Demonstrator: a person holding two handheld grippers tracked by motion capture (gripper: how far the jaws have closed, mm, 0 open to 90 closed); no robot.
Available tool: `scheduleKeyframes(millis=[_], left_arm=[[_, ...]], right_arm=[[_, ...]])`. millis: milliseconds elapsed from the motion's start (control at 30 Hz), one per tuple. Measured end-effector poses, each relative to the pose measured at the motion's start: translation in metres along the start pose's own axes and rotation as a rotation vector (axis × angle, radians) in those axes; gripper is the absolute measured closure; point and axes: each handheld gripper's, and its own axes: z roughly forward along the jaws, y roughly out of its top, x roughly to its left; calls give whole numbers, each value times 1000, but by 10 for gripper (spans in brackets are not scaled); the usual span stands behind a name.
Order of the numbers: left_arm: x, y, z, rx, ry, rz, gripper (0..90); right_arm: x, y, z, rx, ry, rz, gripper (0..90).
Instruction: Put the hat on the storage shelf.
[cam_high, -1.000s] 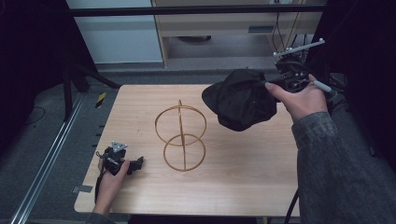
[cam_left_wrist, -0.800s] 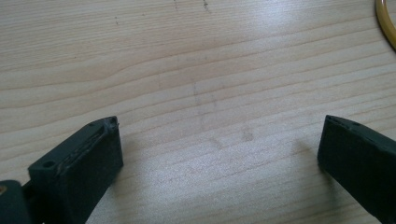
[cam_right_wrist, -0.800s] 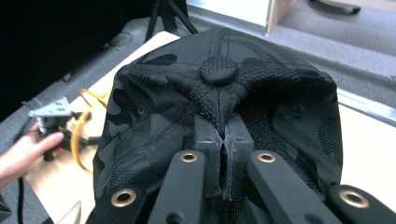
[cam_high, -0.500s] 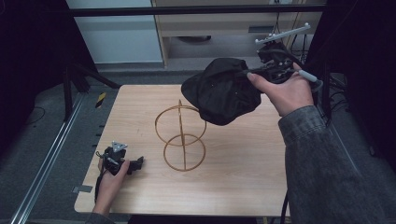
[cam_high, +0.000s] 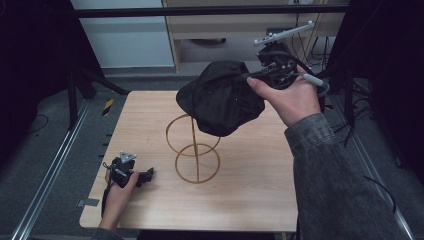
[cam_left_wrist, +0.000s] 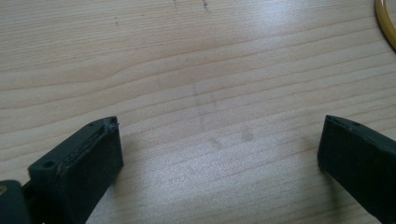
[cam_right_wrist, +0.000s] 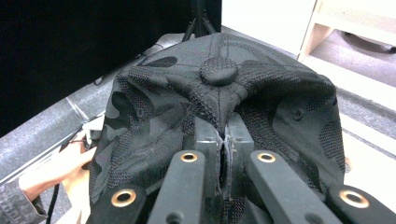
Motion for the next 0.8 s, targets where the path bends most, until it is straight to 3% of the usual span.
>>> scheduleKeyframes(millis=[400,800], left_arm=[[0,0,0,1,0,0,0],[0,0,0,1,0,0,0]], right_arm=[[21,2,9,0,47,-38,872],[30,-9,26,22,79,-45,872]])
